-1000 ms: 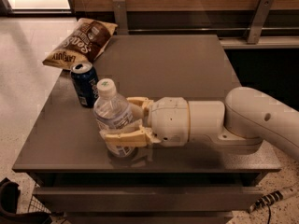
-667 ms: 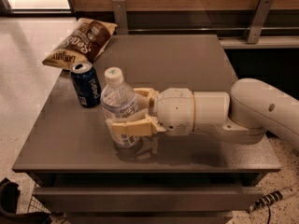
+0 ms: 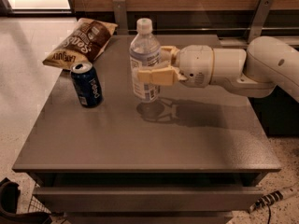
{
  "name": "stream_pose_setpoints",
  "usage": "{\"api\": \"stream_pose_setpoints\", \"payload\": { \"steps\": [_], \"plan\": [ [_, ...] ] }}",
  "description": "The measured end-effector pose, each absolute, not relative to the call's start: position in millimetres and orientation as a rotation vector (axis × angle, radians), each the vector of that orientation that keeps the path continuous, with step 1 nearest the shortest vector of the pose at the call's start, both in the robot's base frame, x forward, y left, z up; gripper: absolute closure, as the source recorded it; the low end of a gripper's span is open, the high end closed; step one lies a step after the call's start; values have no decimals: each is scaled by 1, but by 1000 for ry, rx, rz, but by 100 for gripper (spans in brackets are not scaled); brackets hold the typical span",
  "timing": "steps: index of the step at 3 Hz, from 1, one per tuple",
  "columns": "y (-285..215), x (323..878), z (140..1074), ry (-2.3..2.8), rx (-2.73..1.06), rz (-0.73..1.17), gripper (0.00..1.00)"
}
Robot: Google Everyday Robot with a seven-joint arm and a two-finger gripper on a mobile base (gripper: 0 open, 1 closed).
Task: Move blue plastic bottle near brown chip bag
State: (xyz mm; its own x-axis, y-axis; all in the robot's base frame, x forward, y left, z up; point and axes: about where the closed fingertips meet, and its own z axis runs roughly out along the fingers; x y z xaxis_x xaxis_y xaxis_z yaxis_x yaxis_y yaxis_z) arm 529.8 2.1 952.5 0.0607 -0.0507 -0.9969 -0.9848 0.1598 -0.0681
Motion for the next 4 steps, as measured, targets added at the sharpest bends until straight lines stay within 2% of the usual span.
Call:
{"api": "stream_pose_setpoints", "payload": {
  "steps": [2,4],
  "plan": [
    [-18,635,977,1324,-1000,920,100],
    [24,712,984,1336,-931,840,100]
  ]
}}
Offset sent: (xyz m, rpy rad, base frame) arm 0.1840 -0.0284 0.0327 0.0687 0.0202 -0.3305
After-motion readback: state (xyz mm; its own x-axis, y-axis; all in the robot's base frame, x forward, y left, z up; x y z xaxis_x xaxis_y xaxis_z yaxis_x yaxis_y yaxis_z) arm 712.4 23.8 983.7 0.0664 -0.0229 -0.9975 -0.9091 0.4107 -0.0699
